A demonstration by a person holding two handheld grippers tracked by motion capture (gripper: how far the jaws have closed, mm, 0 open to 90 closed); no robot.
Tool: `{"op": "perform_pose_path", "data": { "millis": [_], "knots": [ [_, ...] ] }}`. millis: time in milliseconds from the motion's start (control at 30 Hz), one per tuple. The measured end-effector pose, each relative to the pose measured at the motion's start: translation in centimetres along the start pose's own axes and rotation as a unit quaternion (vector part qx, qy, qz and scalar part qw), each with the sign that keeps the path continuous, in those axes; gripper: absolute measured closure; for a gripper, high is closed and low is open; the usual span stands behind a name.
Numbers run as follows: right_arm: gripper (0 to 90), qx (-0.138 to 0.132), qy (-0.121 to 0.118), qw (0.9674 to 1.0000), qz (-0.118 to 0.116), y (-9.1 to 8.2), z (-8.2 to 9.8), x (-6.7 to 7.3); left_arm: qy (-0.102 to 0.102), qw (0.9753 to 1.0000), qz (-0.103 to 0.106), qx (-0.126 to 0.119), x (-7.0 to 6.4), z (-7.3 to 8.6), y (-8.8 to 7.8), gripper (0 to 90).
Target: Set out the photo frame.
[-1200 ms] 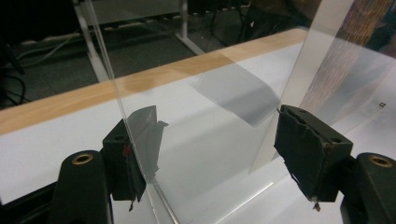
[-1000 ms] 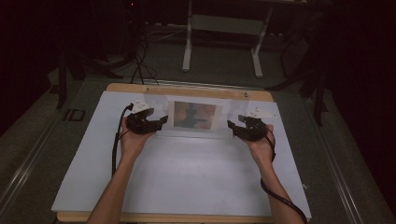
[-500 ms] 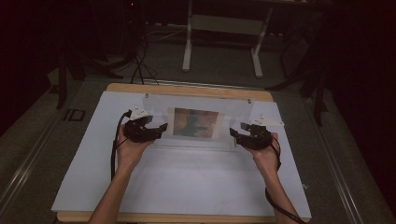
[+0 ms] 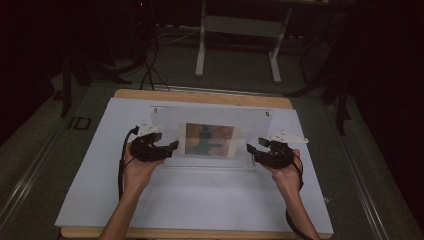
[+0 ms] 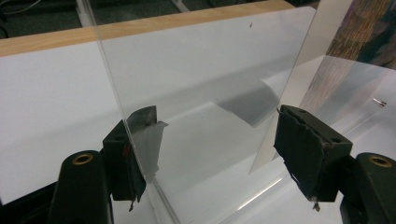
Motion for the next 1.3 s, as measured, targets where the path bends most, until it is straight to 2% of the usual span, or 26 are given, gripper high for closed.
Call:
{"op": "perform_pose_path", "data": {
  "millis": [133,300,600,833,1167,1233,1300],
  "knots": [
    [43.3,0.004,0.001,1.0,-0.003,0.0,0.4,0.0,-0.004,1.0,0.0,0.007,0.0,0.4,0.1,29.9],
    [43.2,0.013,0.01,0.9998,-0.011,0.5,1.2,-0.2,0.005,0.9999,-0.008,0.009,-0.3,0.6,0.2,29.9],
    [43.2,0.006,0.009,0.9998,-0.015,0.5,1.4,-0.2,0.001,0.9998,-0.014,0.012,-0.8,0.7,0.0,29.9],
    [43.2,0.008,0.004,0.9999,-0.013,0.3,1.4,0.0,-0.002,0.9999,-0.009,0.014,-0.7,0.8,-0.1,29.9],
    [43.7,0.009,0.007,0.9998,-0.019,0.4,1.4,-0.1,0.002,1.0,-0.002,0.003,-0.3,1.0,0.0,30.0],
    [43.8,0.005,0.008,0.9997,-0.021,0.6,1.5,-0.3,-0.002,1.0,0.001,-0.002,-0.2,1.1,0.1,29.8],
    [44.6,0.005,0.008,0.9997,-0.024,0.5,1.5,-0.4,-0.01,0.9999,0.013,-0.006,0.1,1.3,0.1,29.8]
  ]
}}
Point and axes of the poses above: each handheld gripper's, and its own axes: y roughly forward along the jaws, z roughly out of its underside, x roughly to its left, the point moved 1 cm from there along y, roughly forward along the jaws, and after that the axes turned 12 degrees about z, right-handed, at the moved point
